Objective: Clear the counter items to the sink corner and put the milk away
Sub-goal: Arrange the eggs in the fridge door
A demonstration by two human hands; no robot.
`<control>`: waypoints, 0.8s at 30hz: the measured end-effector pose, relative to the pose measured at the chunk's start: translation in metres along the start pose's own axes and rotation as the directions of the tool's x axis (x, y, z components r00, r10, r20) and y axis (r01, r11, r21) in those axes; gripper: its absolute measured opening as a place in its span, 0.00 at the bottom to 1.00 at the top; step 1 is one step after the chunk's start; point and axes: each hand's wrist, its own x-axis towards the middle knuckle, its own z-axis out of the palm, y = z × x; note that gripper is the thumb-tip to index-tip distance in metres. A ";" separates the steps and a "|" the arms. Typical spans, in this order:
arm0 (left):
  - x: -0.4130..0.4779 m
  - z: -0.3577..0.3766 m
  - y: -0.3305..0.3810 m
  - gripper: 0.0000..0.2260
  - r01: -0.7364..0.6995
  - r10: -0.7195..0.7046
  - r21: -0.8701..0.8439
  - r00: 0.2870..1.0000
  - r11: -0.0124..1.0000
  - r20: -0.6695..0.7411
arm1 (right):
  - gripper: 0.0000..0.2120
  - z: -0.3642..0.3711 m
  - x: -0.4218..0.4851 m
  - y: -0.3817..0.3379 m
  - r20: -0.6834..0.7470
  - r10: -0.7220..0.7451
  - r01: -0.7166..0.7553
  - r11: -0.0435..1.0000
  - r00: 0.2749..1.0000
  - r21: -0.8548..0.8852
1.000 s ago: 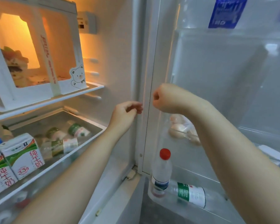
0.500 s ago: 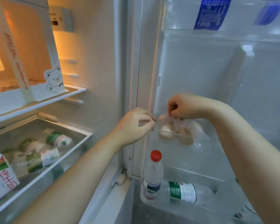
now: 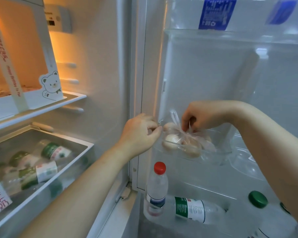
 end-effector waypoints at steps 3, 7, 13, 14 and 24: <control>0.001 -0.001 -0.003 0.22 0.023 -0.024 -0.076 1.000 0.997 -0.005 | 0.17 0.000 -0.006 -0.005 0.026 -0.017 0.017 0.999 1.000 -0.027; 0.000 -0.003 0.006 0.15 0.042 -0.049 -0.082 0.996 0.996 -0.076 | 0.11 0.009 -0.013 -0.005 -0.003 -0.048 0.048 0.998 0.999 0.037; -0.003 -0.007 0.025 0.07 -0.143 0.128 -0.192 0.988 0.971 -0.087 | 0.08 0.027 -0.015 -0.009 -0.186 -0.013 0.039 0.990 0.983 0.135; -0.004 -0.008 0.026 0.06 -0.113 0.106 -0.227 0.993 0.967 -0.042 | 0.08 0.029 -0.016 -0.012 -0.217 0.001 0.034 0.987 0.976 0.159; -0.013 -0.019 0.027 0.01 0.106 -0.051 -0.275 0.978 0.955 0.200 | 0.05 0.052 -0.021 -0.037 -0.335 0.130 -0.033 0.959 0.933 0.280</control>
